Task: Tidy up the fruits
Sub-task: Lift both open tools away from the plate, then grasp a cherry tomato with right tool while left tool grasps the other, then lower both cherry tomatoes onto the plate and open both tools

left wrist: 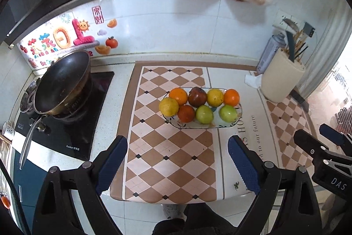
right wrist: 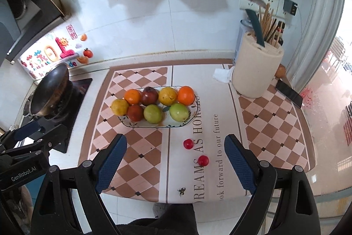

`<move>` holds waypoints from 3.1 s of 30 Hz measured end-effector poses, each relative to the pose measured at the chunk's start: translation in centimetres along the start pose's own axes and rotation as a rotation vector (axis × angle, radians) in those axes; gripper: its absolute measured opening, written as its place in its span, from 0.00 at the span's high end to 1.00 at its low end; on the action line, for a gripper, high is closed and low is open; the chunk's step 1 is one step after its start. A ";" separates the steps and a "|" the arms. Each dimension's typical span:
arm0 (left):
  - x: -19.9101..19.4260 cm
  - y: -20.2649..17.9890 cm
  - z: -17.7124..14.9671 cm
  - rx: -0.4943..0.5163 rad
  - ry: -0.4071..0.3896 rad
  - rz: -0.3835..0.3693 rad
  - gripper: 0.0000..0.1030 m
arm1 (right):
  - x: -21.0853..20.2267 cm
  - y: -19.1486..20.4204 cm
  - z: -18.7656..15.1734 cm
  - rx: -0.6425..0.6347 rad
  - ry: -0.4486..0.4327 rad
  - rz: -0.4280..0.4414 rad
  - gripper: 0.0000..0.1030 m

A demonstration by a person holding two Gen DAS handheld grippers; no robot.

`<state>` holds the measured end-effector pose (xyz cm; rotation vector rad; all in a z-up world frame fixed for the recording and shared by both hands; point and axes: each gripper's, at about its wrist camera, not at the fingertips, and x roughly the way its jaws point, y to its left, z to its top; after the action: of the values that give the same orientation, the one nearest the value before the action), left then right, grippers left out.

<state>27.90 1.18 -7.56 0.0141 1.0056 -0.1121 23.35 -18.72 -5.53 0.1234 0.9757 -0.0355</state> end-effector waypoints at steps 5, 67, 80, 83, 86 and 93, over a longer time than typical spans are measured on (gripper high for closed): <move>-2.3 -0.2 -0.8 0.021 -0.035 -0.015 0.09 | -2.6 0.5 -0.8 0.003 -0.033 0.002 0.10; 30.4 -20.4 -4.0 0.114 0.584 -0.123 0.74 | 26.1 -19.9 -7.0 0.268 0.434 0.075 0.68; 25.7 -10.3 -1.7 -0.192 0.529 -0.211 0.75 | 25.3 -15.7 -3.1 0.198 0.374 0.191 0.69; 24.3 -5.9 -0.7 -0.334 0.509 -0.232 0.75 | 26.0 -13.6 -2.0 0.188 0.364 0.244 0.69; 24.7 -2.4 -0.5 -0.459 0.504 -0.242 0.75 | 27.5 -10.7 -0.9 0.186 0.367 0.322 0.69; 27.2 2.7 -0.2 -0.666 0.512 -0.275 0.75 | 30.5 -5.3 0.7 0.117 0.378 0.378 0.69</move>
<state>42.44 1.45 -30.69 -0.7369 1.5131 -0.0183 40.56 -23.29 -30.84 0.4318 1.3128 0.2878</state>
